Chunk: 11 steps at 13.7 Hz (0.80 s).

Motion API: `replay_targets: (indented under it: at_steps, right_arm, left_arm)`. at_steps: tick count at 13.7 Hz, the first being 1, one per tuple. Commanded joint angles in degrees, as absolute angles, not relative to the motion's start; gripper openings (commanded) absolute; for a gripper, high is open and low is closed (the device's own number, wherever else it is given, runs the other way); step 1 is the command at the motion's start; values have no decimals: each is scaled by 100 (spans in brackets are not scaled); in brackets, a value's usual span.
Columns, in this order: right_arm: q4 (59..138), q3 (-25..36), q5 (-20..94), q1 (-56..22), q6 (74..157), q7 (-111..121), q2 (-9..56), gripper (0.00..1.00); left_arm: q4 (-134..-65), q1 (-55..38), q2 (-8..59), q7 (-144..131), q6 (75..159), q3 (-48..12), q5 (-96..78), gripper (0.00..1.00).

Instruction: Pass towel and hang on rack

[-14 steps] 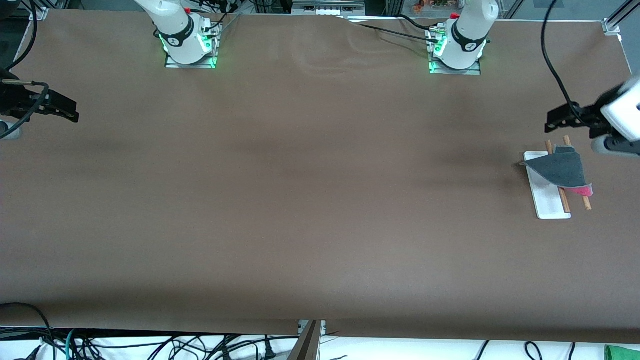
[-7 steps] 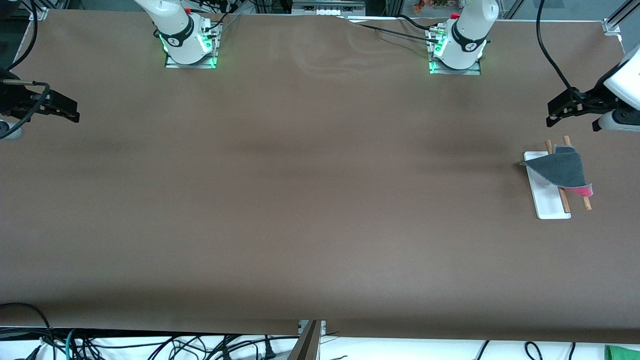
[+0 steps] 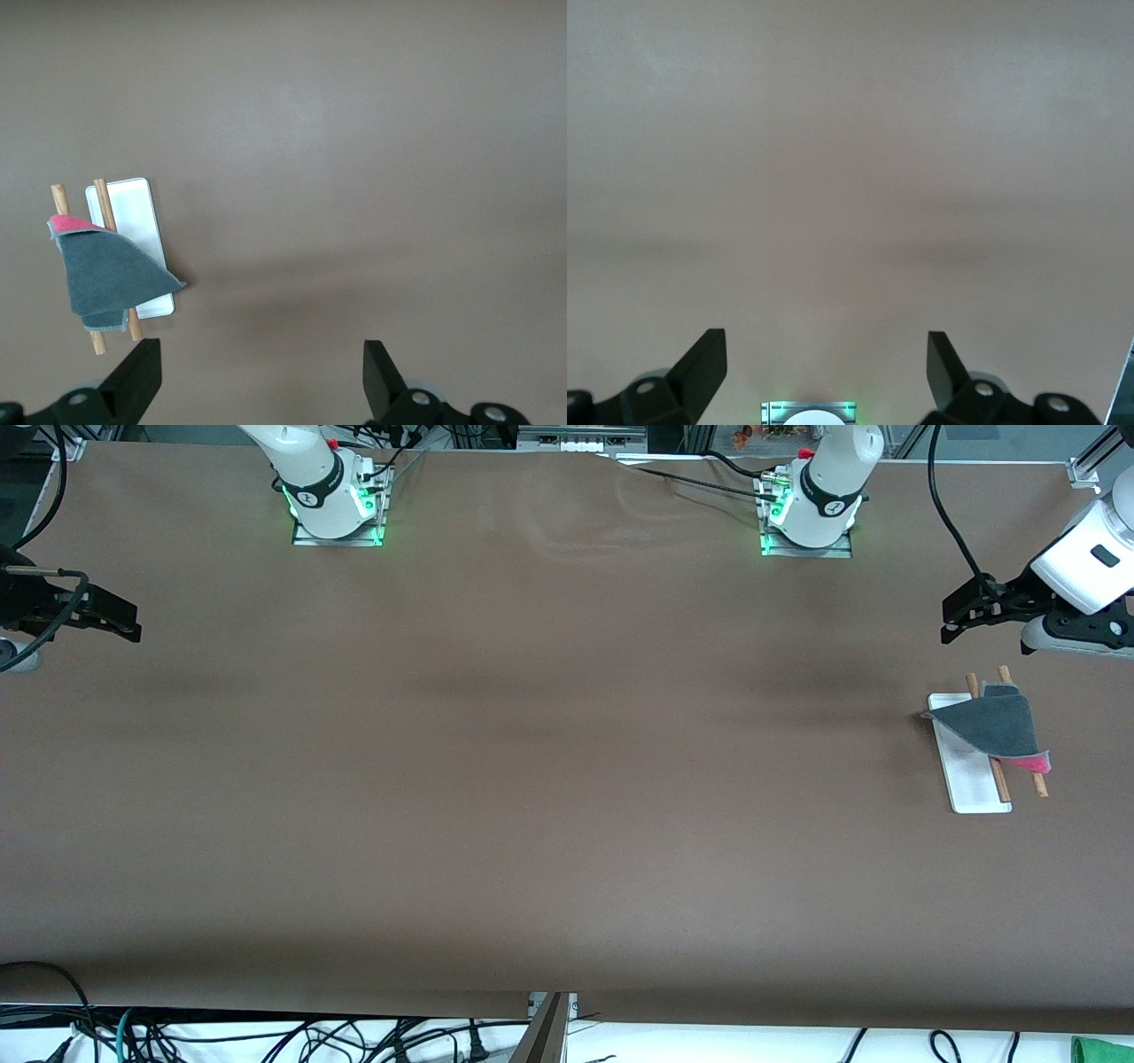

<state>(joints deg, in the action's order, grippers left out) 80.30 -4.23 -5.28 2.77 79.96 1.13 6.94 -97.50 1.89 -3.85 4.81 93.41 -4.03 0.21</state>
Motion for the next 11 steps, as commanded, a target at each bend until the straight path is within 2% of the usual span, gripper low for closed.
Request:
replay_targets:
  at_steps: [1,11]
  right_arm:
    - [8024,-431,-527,290,7998,114,659,100]
    - [8024,-422,-527,308,8042,176,668,100]
  left_arm:
    - [-9897,202,-571,475,9291,-352,-79,100]
    - [-9835,149,-589,475,9246,-220,-62,100]
